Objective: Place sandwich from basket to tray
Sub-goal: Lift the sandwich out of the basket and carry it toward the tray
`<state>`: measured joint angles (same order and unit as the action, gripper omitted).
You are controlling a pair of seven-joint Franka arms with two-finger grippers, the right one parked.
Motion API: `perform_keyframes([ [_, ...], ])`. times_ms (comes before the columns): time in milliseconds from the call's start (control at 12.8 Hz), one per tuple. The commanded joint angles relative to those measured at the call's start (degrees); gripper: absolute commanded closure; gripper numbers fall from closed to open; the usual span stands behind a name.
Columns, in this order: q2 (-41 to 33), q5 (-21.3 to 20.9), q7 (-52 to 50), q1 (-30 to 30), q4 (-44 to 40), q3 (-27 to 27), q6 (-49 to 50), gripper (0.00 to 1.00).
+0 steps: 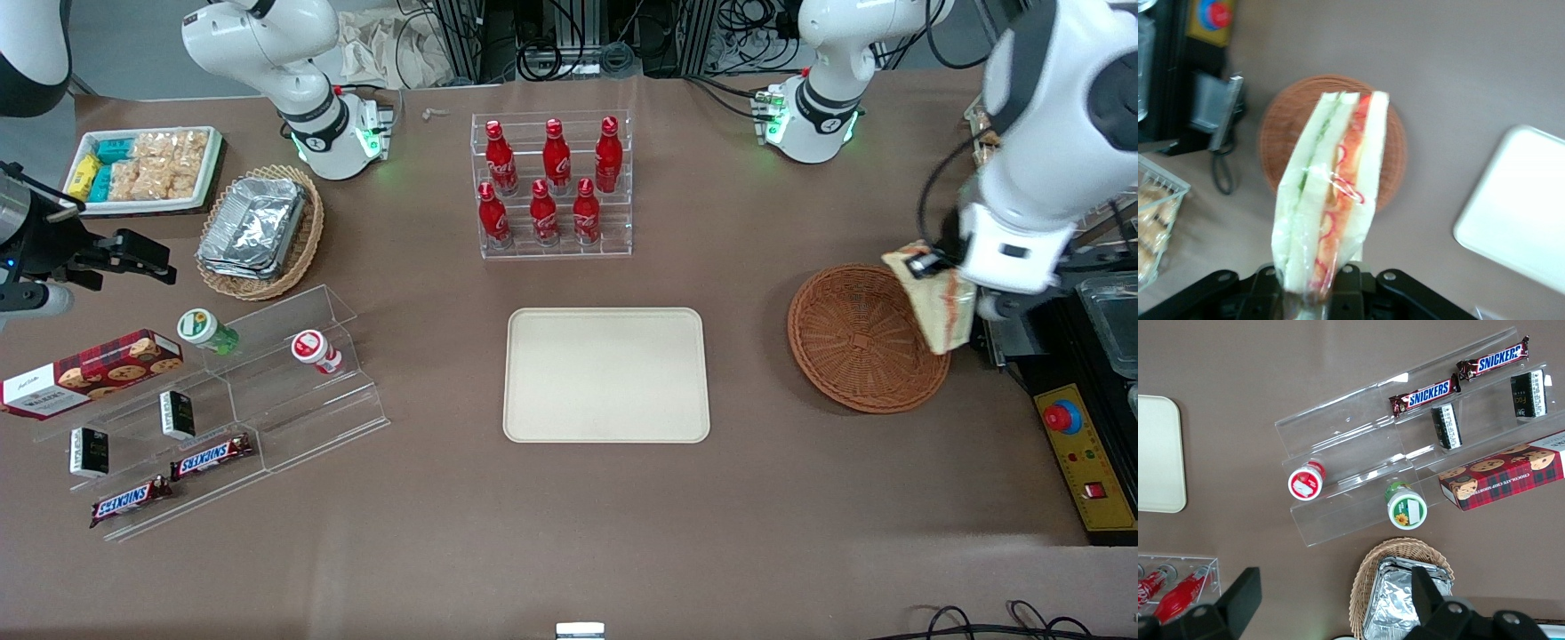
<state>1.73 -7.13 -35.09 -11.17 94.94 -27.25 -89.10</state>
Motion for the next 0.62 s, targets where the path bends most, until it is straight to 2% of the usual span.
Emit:
perform_keyframes([
  [0, 4.59, 4.38, 0.64, 0.01, -1.96, -6.13, -2.01, 1.00],
  [156, 6.16, 5.37, 0.20, 0.01, 4.07, -10.17, -13.31, 1.00],
  [312, 9.59, 3.53, -4.00, 3.24, 9.89, -11.51, -25.10, 1.00],
  [390, 12.74, 0.65, -6.89, 5.09, 10.87, -11.51, -29.85, 1.00],
  [545, 20.64, -10.48, -13.83, 7.73, 10.53, -11.42, -34.19, 1.00],
])
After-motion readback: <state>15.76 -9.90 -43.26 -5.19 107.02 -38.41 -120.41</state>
